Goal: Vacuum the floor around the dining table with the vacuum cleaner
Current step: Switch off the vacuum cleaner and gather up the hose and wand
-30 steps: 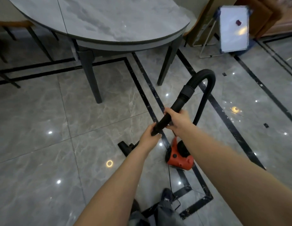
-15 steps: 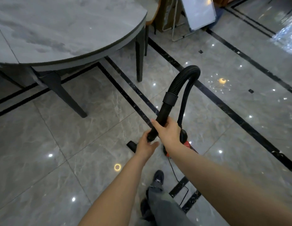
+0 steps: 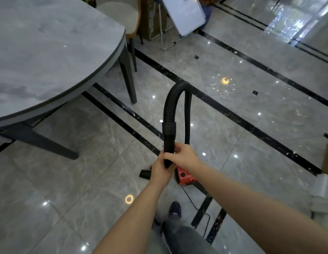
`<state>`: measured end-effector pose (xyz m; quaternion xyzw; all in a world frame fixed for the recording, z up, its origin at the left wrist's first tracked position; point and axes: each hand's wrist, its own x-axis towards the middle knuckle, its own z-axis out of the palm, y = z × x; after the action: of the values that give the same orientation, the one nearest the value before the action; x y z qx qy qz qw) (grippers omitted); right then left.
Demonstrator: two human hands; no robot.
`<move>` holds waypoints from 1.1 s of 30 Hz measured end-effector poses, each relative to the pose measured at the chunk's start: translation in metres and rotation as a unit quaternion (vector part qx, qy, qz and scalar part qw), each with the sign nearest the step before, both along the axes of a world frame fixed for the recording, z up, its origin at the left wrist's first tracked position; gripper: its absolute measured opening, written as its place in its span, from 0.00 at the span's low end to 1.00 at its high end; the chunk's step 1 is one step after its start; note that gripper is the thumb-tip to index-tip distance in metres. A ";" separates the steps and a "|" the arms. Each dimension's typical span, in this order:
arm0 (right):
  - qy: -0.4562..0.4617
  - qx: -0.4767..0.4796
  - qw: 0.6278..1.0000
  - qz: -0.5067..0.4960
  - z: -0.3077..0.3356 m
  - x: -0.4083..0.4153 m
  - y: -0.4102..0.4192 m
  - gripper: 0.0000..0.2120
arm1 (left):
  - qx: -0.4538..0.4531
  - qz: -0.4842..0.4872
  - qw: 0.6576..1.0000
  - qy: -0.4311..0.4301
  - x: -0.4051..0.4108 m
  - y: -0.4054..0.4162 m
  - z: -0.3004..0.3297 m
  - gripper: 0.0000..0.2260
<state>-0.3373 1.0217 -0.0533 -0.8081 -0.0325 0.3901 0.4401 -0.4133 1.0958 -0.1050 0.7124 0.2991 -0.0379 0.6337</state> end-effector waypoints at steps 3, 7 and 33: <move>-0.002 0.000 1.000 -0.025 0.013 0.026 0.009 0.29 | 0.016 -0.002 0.998 0.059 0.000 0.022 0.002 0.16; -0.168 -0.036 0.982 -0.081 0.045 0.066 0.032 0.44 | -0.001 -0.049 0.996 0.070 -0.001 0.046 0.006 0.17; -0.537 -0.046 0.491 0.685 0.067 0.183 0.066 0.35 | 0.068 0.222 0.966 0.117 0.047 0.009 -0.001 0.13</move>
<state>-0.1543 1.0877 0.0137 -0.6040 -0.7877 0.0599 -0.1058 -0.3662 1.1051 -0.1059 0.6601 0.5233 0.0410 0.5374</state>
